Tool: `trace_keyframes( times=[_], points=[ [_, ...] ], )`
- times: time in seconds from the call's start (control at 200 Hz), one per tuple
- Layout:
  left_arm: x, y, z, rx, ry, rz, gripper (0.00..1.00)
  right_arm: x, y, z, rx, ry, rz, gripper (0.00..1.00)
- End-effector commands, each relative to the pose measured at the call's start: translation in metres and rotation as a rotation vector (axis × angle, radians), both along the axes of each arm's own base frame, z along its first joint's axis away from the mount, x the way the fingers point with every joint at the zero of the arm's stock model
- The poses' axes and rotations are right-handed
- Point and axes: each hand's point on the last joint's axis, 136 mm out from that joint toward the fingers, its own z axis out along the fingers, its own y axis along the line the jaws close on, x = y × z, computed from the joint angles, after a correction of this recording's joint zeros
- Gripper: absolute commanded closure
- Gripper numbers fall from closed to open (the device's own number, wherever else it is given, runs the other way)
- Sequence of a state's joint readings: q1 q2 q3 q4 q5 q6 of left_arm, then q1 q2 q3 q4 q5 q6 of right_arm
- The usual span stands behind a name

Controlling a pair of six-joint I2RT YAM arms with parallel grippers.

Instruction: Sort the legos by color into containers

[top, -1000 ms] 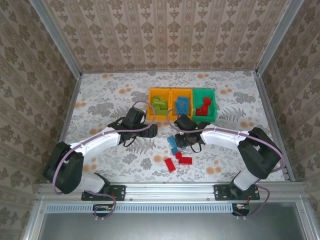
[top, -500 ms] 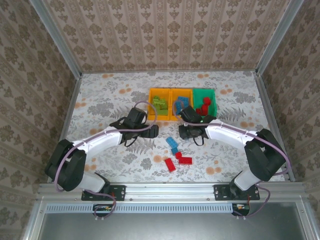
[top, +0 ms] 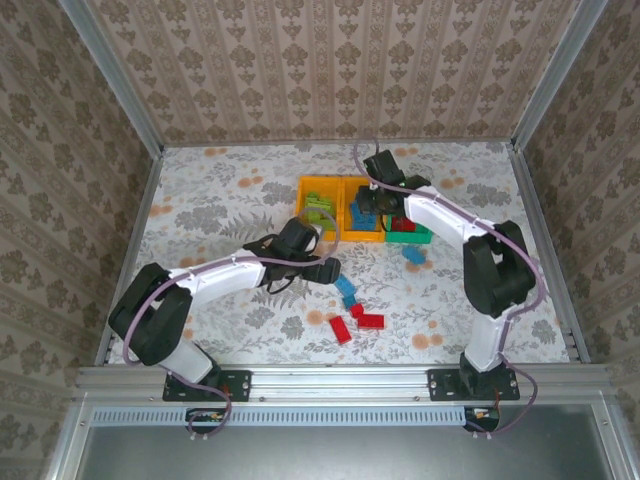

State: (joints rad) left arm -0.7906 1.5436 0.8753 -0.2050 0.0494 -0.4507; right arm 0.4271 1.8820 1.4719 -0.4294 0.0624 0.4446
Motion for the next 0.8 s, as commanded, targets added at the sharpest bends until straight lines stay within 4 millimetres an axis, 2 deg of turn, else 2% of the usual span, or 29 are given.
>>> trace_keyframes(
  times=[0.0, 0.11, 0.18, 0.24, 0.315, 0.36, 0.43, 0.52, 0.655, 0.71, 0.795],
  points=[
    [0.005, -0.006, 0.007, 0.002, -0.011, -0.017, 0.0, 0.0, 0.008, -0.001, 0.019, 0.041, 0.02, 0.79],
    [0.004, -0.007, 0.006, 0.003, -0.005, -0.028, 0.0, -0.011, -0.004, 0.0, -0.01, 0.051, -0.007, 0.67],
    [0.001, -0.011, 0.005, 0.005, 0.018, -0.045, 0.0, -0.025, -0.015, 0.002, -0.03, 0.055, -0.029, 0.54],
    [-0.003, -0.015, 0.004, 0.011, 0.042, -0.057, 0.0, -0.039, -0.025, 0.005, -0.048, 0.047, -0.035, 0.47],
    [-0.008, -0.016, -0.001, 0.026, 0.078, -0.046, 0.0, -0.059, -0.044, 0.006, -0.09, 0.048, -0.06, 0.34],
    [-0.011, -0.017, -0.004, 0.032, 0.093, -0.041, 0.0, -0.076, -0.064, 0.001, -0.131, 0.098, -0.111, 0.26],
    [-0.012, -0.018, -0.006, 0.027, 0.106, -0.031, 0.0, -0.097, -0.092, -0.005, -0.151, 0.142, -0.198, 0.23],
    [-0.009, -0.022, -0.006, 0.011, 0.099, -0.027, 0.0, -0.12, -0.115, -0.014, -0.147, 0.161, -0.25, 0.2],
    [-0.006, -0.027, -0.003, 0.004, 0.096, -0.041, 0.0, -0.152, -0.154, -0.035, -0.1, 0.269, -0.428, 0.14],
    [-0.004, -0.029, -0.003, 0.006, 0.092, -0.046, 0.0, -0.161, -0.164, -0.044, -0.084, 0.295, -0.479, 0.12],
    [-0.003, -0.03, -0.004, 0.01, 0.091, -0.052, 0.0, -0.166, -0.168, -0.051, -0.073, 0.312, -0.49, 0.08]
  ],
)
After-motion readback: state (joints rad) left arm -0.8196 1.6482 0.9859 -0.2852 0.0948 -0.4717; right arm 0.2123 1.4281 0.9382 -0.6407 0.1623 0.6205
